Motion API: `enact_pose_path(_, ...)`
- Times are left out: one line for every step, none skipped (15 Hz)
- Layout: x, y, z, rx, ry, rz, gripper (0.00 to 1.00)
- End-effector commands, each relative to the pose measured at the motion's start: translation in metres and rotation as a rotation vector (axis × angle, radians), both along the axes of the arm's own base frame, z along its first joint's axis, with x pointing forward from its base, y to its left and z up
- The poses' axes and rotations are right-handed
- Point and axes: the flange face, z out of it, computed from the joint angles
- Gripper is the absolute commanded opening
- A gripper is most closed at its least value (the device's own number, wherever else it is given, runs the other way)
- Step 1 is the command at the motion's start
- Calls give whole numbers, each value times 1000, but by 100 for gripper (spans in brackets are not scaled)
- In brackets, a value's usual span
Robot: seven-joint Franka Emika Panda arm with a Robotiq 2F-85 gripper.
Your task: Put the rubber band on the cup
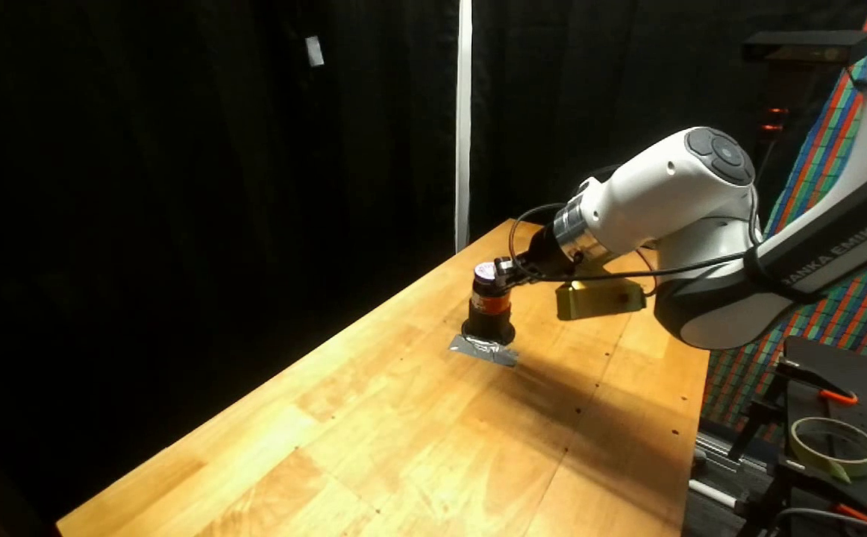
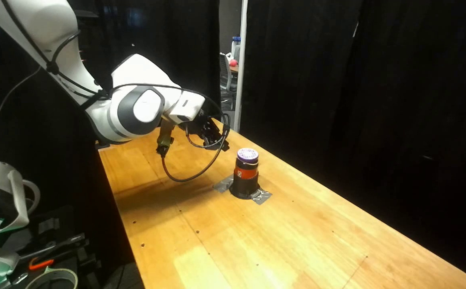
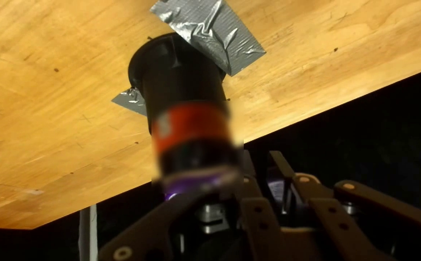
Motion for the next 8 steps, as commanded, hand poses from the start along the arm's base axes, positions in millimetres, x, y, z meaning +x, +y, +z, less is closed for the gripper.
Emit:
enact_pose_path(-20,-2,24,27,33,78,50)
enact_pose_path(-24,-2,29,29,46,97,59)
enact_pose_path(-27,-3,35,34,74,120,66)
enact_pose_path(-30,-4,38,34,110,127,73)
enact_pose_path(-33,-4,45,50,172,159,81)
enact_pose_path(-35,-4,49,55,219,178,88)
enact_pose_path(-35,-6,55,58,272,191,95)
enact_pose_path(-34,-7,62,65,312,218,99)
